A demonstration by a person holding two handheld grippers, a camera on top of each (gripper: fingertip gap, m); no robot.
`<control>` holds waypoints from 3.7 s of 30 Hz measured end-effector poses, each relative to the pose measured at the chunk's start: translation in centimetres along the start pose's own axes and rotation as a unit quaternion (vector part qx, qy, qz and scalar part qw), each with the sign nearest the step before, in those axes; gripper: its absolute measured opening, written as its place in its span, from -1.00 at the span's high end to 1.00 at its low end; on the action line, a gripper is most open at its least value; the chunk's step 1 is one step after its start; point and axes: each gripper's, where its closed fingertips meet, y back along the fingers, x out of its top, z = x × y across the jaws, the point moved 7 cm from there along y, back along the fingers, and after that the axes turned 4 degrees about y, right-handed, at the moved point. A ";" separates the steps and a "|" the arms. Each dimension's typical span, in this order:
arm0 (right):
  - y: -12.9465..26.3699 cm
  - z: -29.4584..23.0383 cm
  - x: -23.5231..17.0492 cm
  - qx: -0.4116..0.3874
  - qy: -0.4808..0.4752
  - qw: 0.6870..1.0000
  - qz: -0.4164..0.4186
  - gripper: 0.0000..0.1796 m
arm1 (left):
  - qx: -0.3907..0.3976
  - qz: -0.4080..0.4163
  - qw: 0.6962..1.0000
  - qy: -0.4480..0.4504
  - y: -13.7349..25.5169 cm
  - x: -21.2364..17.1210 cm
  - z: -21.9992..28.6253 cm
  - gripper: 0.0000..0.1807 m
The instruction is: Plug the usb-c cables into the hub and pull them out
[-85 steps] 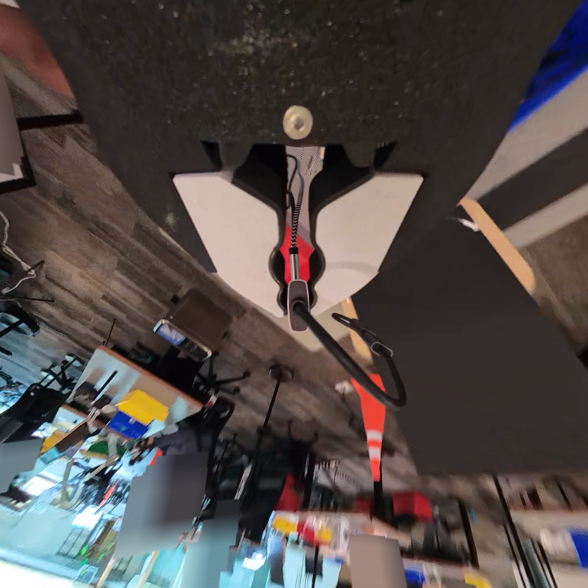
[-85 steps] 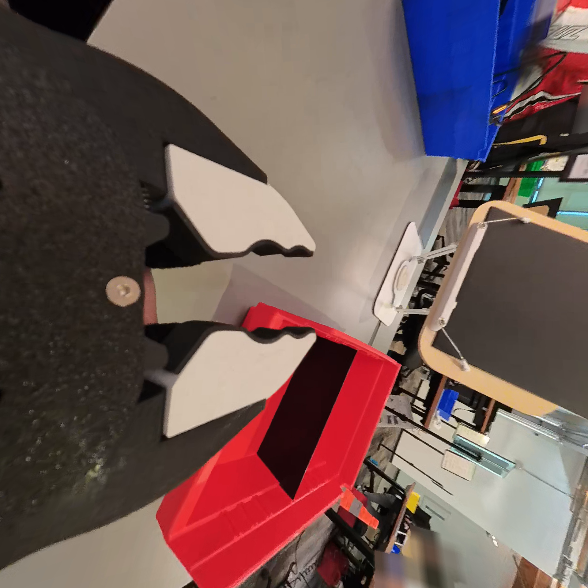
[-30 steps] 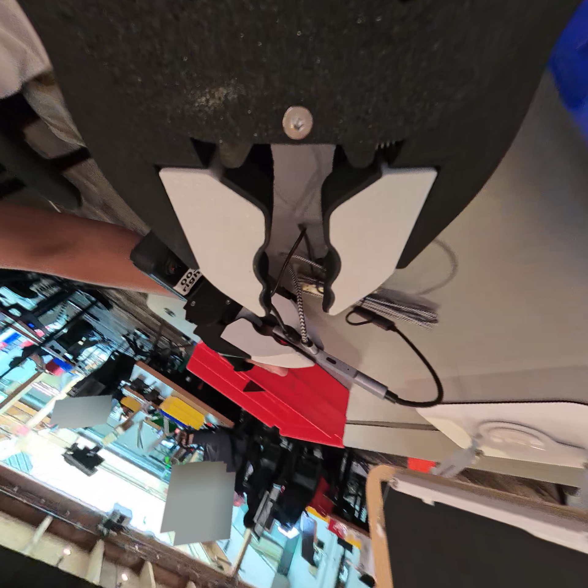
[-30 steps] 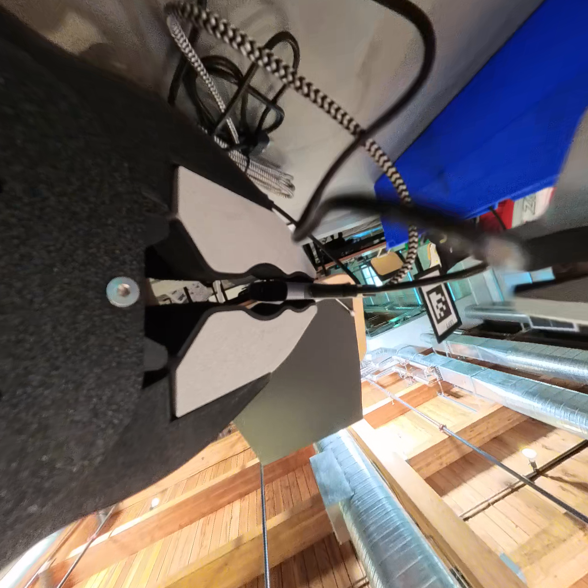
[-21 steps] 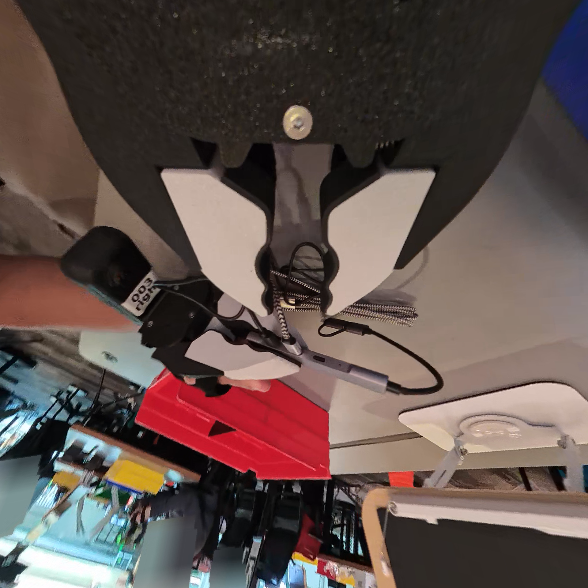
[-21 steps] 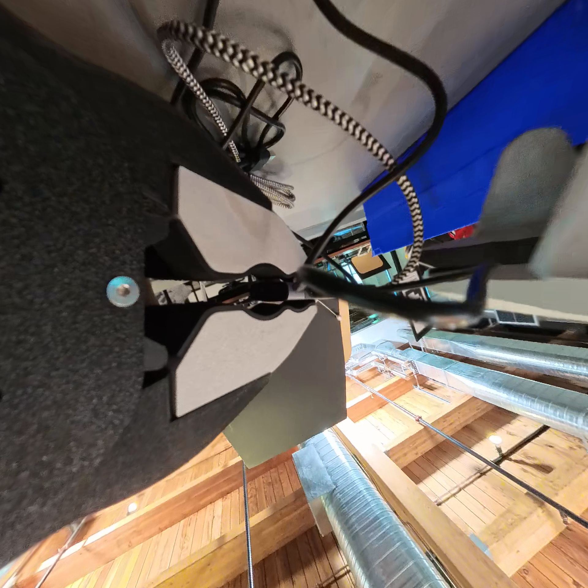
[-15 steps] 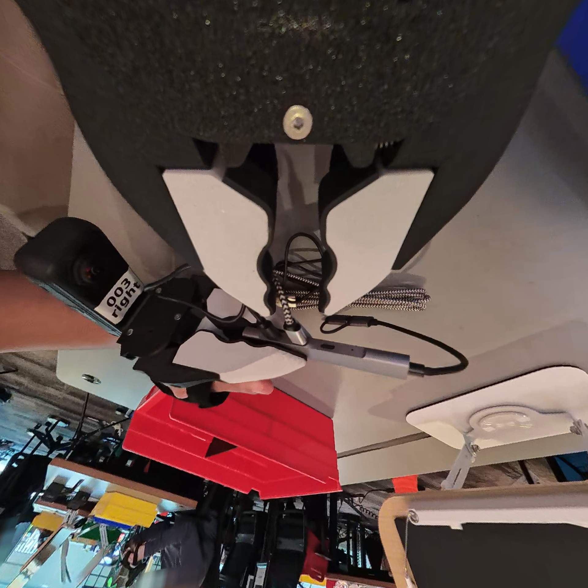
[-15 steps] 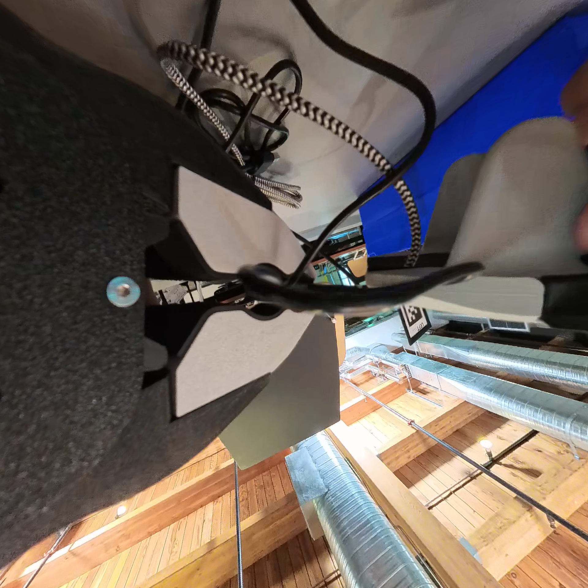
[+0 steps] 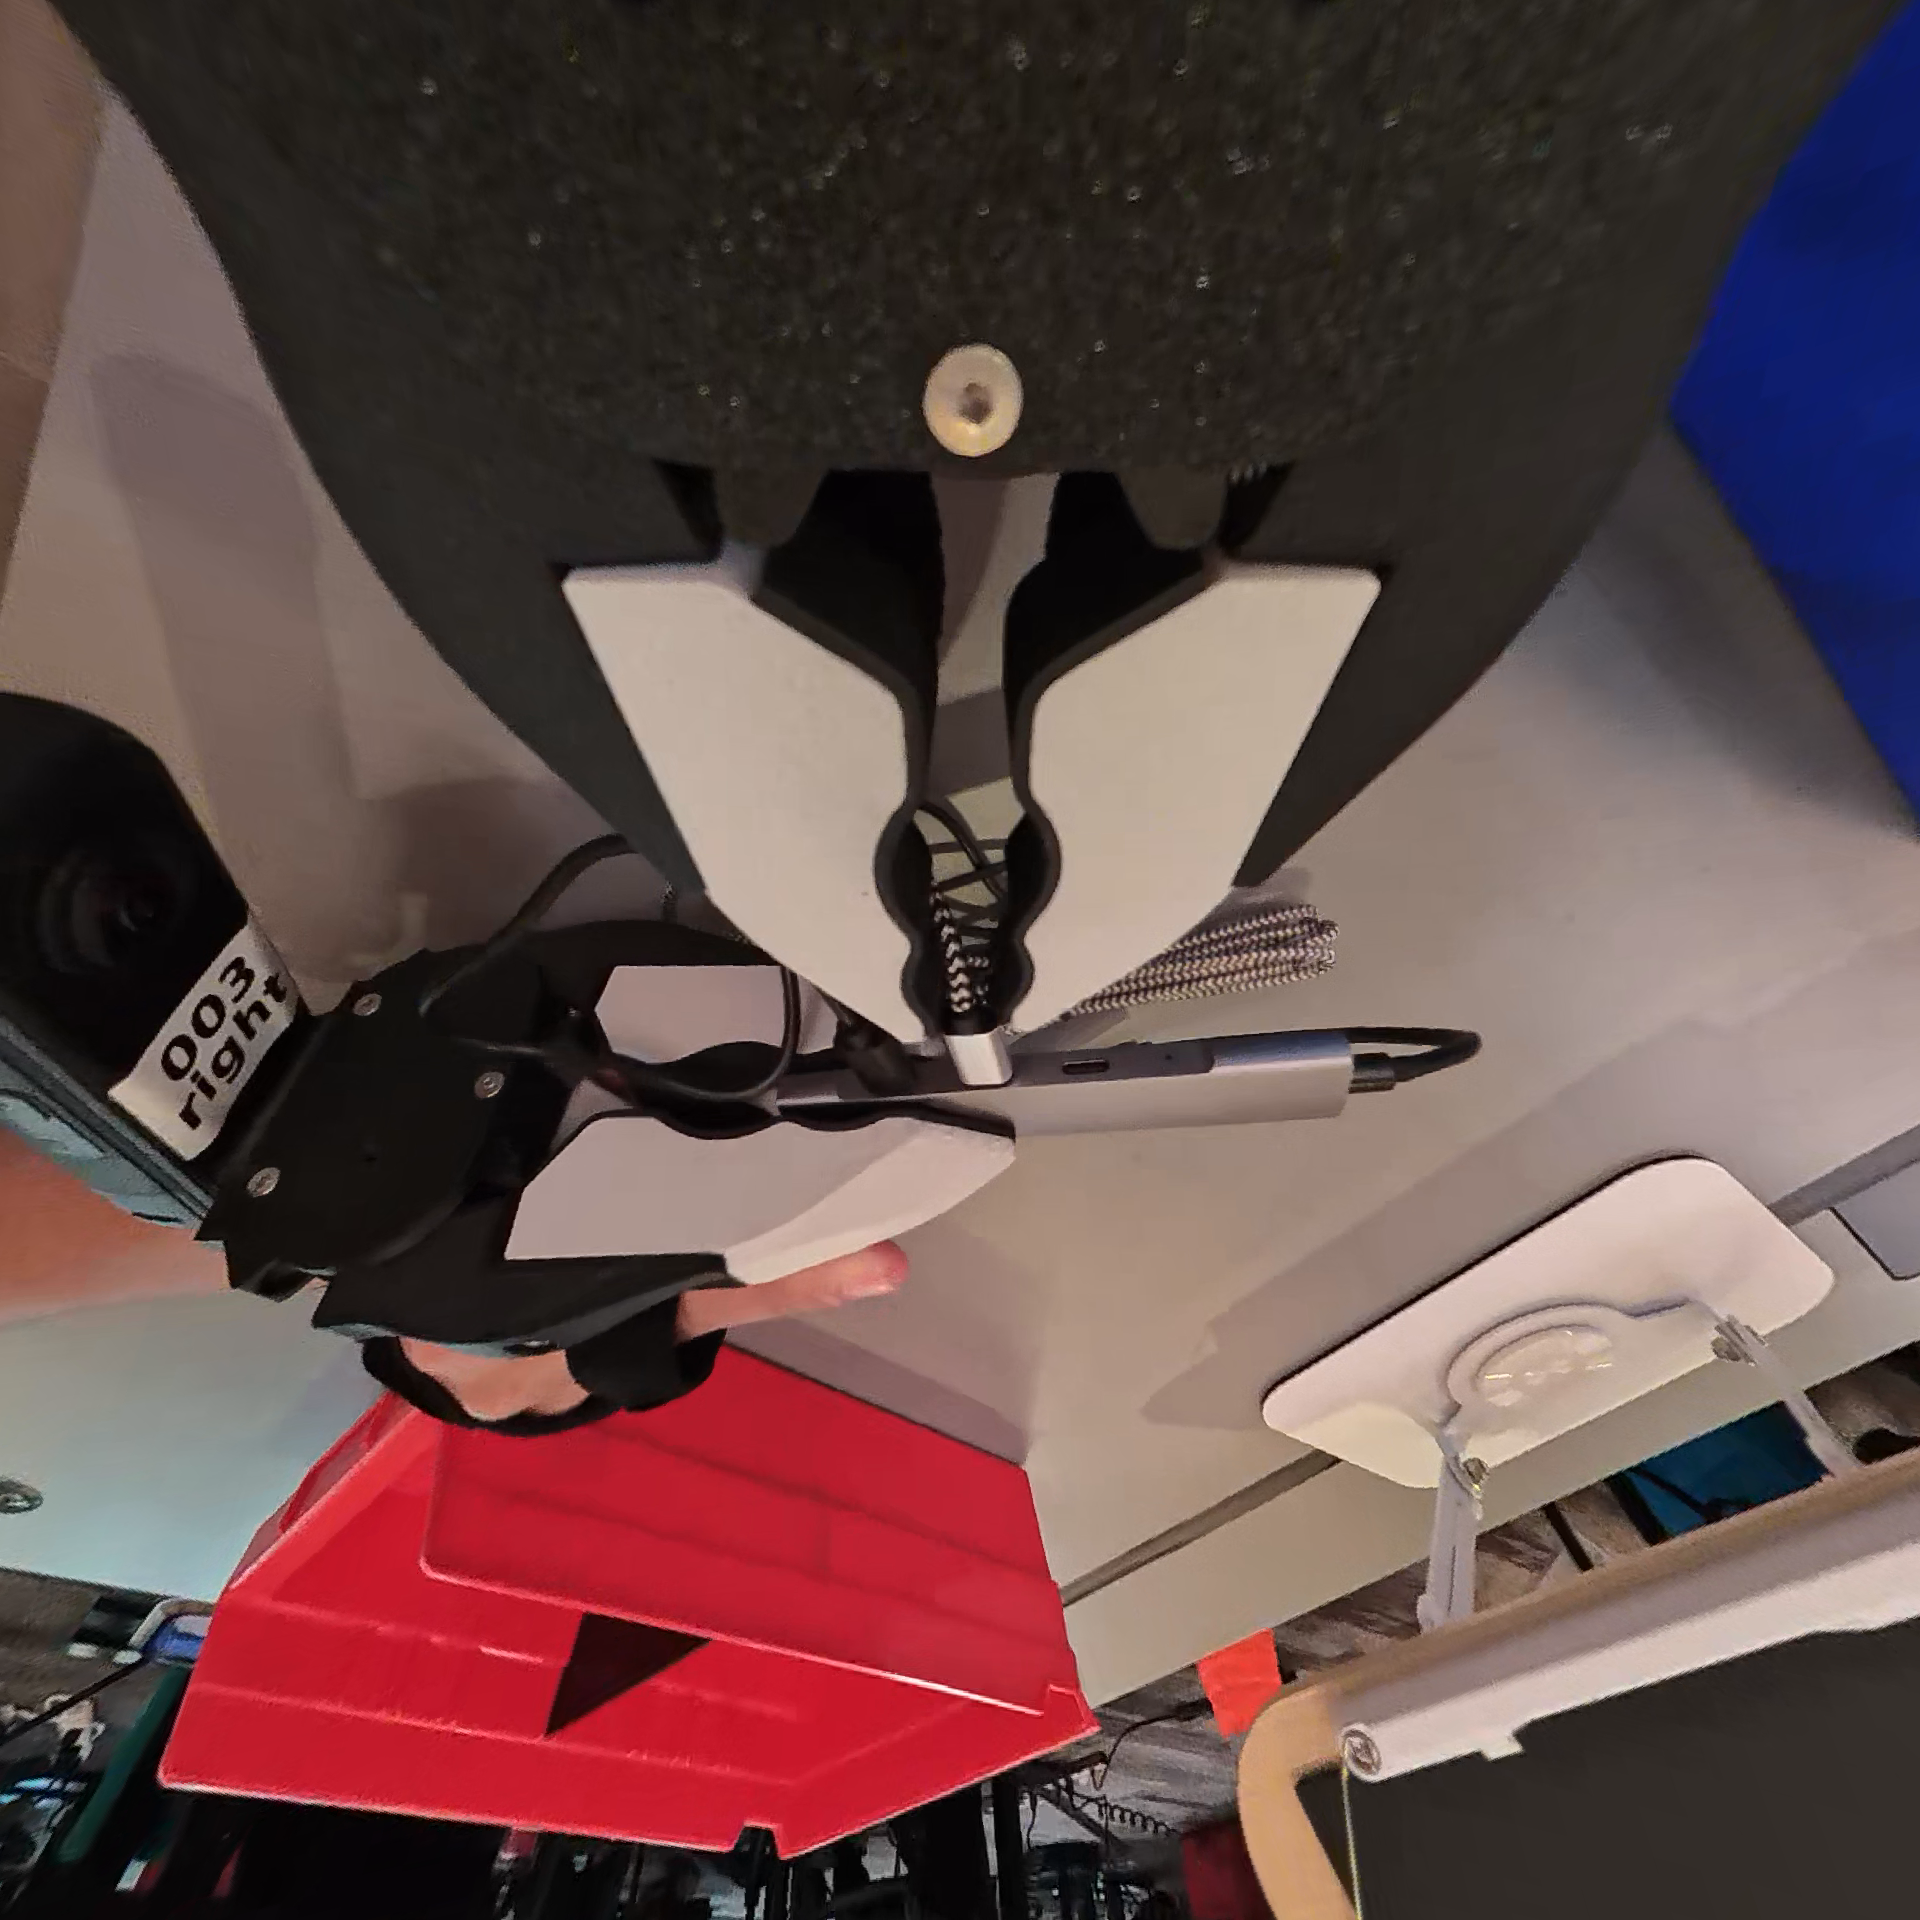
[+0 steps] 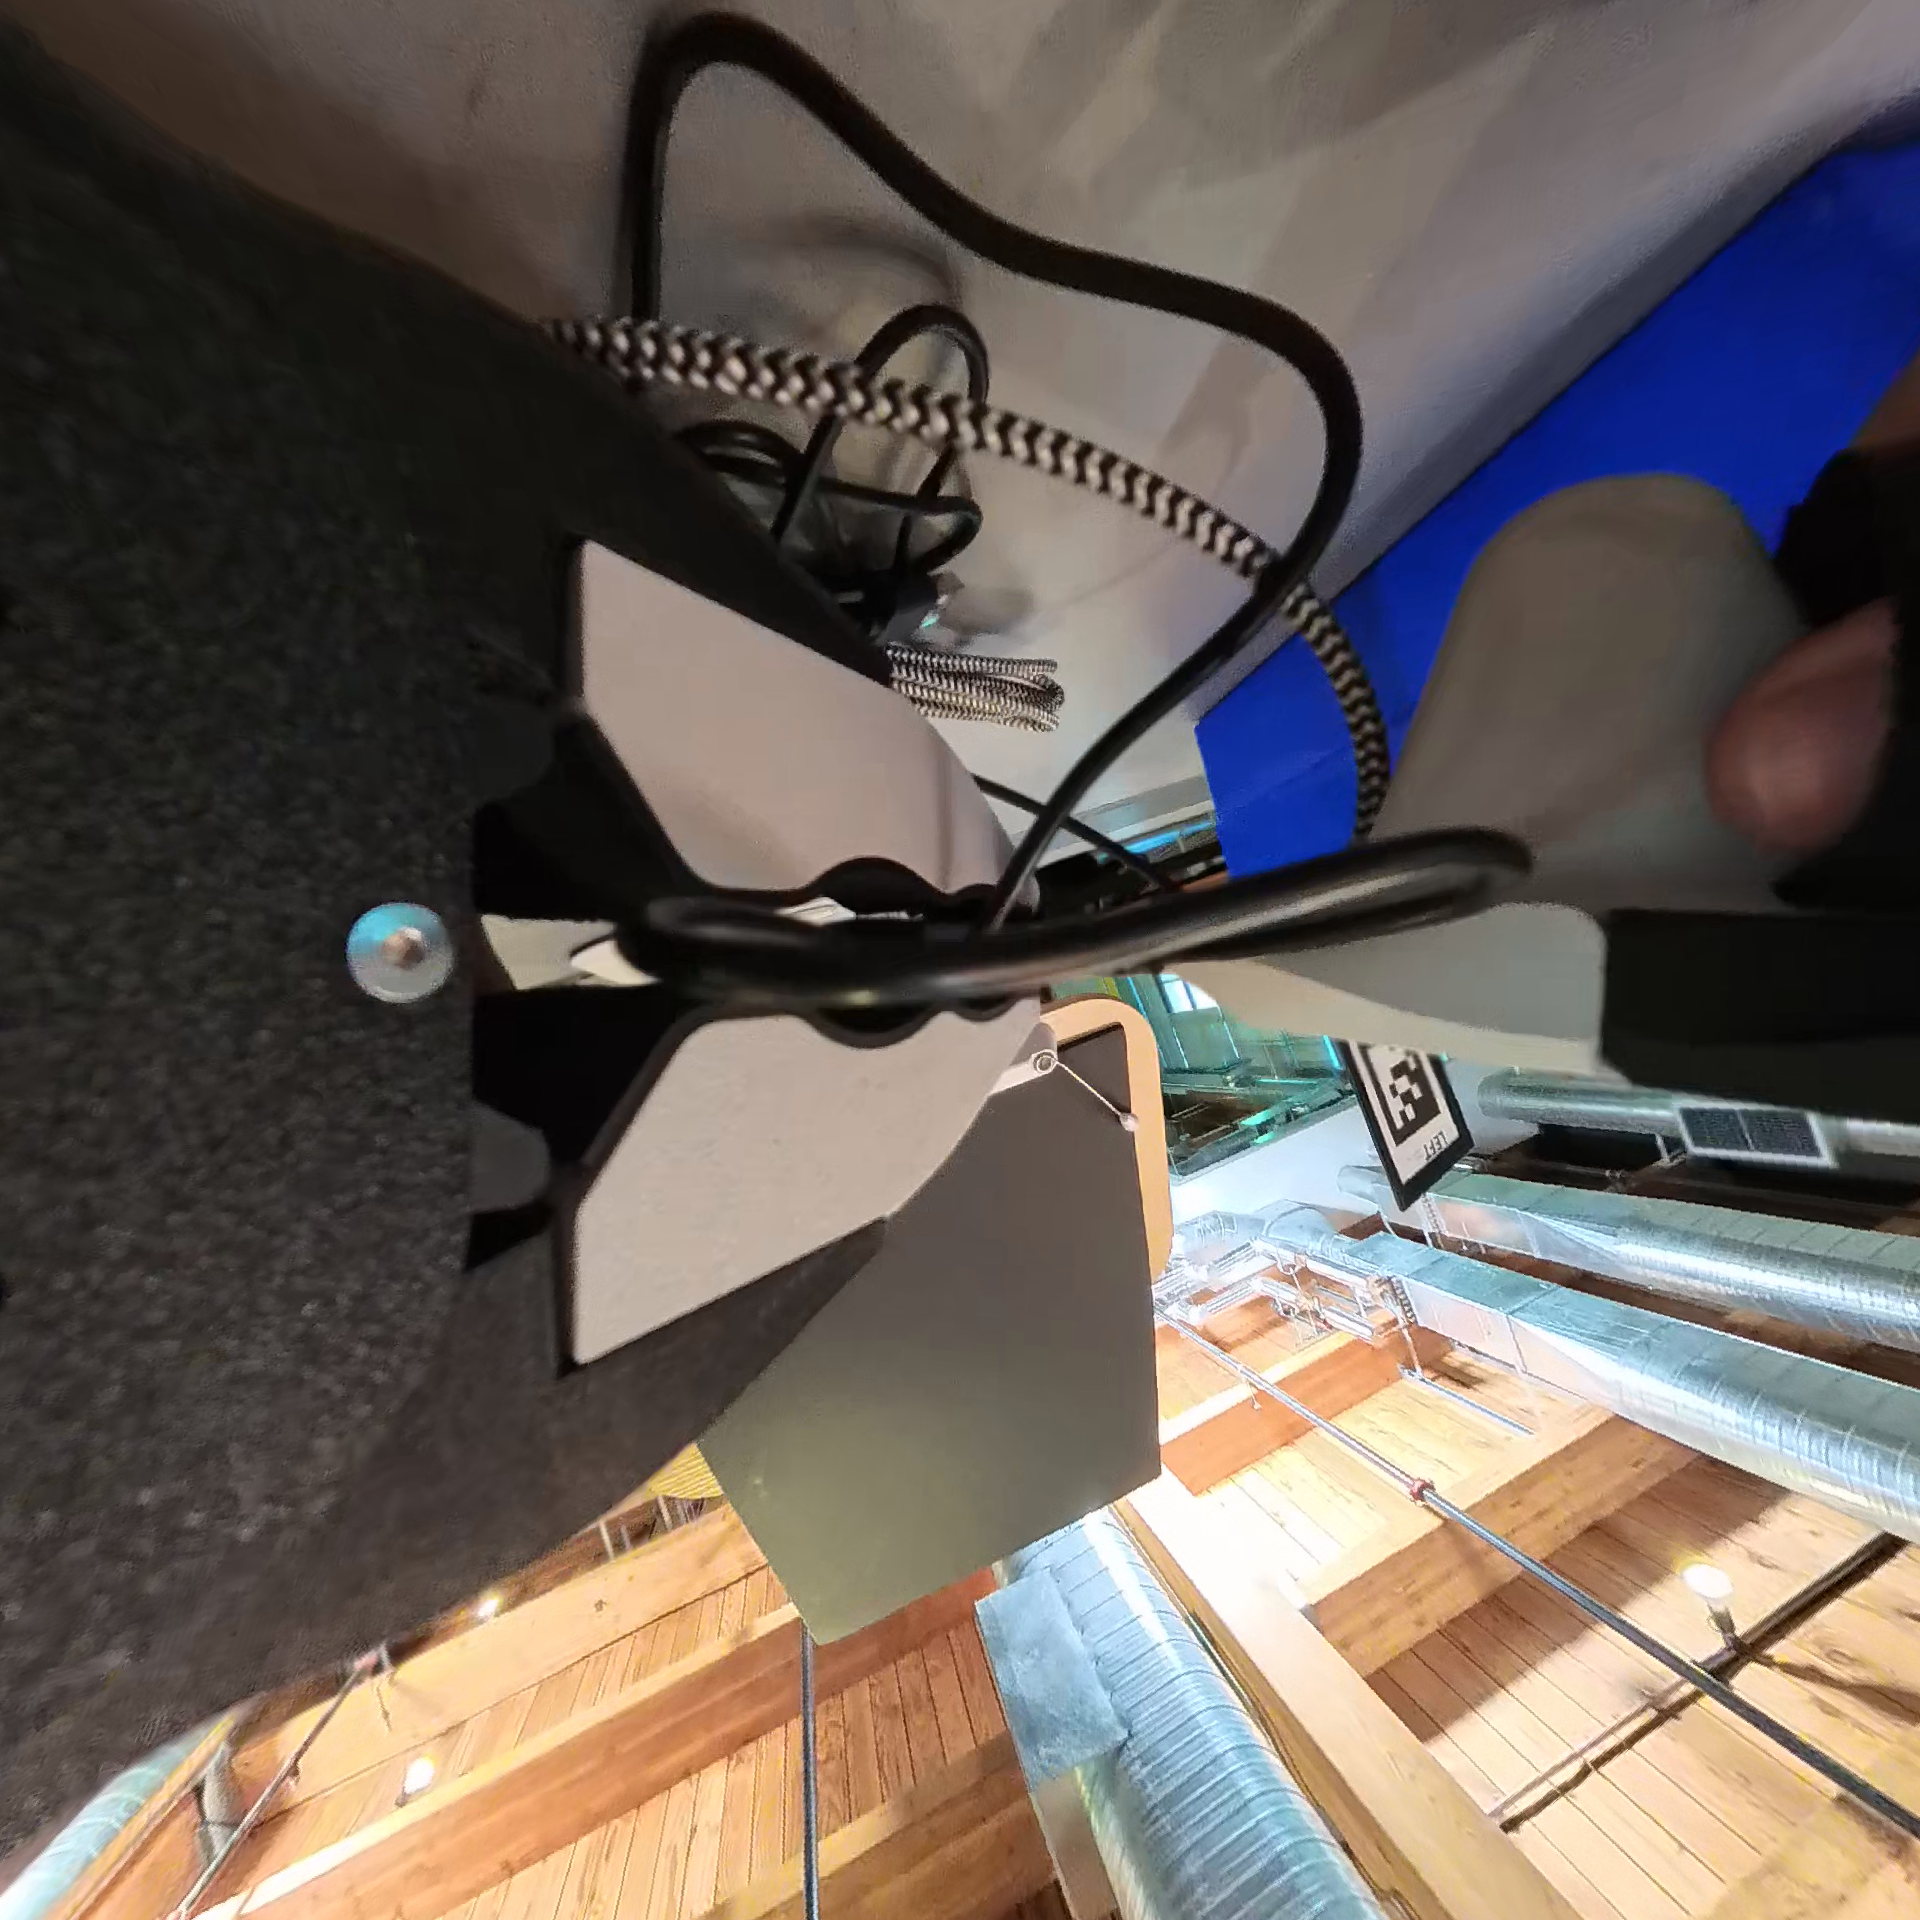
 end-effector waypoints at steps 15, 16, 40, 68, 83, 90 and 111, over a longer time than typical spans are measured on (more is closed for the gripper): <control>-0.6 0.0 1.0 0.009 -0.022 0.999 -0.031 0.89 | -0.003 -0.012 1.000 -0.018 1.3 -0.3 1.0 0.98; -0.6 -0.1 1.1 0.010 -0.021 0.999 -0.030 0.89 | -0.007 -0.008 1.000 -0.010 1.4 -0.5 1.0 0.98; 1.9 0.8 2.1 0.015 0.002 0.994 0.104 0.89 | -0.141 -0.018 0.989 0.049 2.7 -0.6 1.1 0.98; 1.2 -0.3 0.7 0.067 -0.009 0.996 0.059 0.89 | -0.082 0.001 0.991 0.101 4.5 -1.1 -0.7 0.61; 1.0 -1.2 2.2 0.078 0.032 0.993 0.081 0.89 | -0.084 -0.069 0.994 0.010 0.9 -1.1 3.0 0.91; 1.1 -0.4 1.9 0.064 0.013 0.995 0.072 0.90 | -0.085 -0.061 0.994 0.017 1.1 -1.6 2.7 0.78; 0.0 -0.9 -0.3 0.057 0.041 0.996 -0.046 0.90 | 0.016 -0.052 0.998 0.020 0.8 -0.8 0.9 0.89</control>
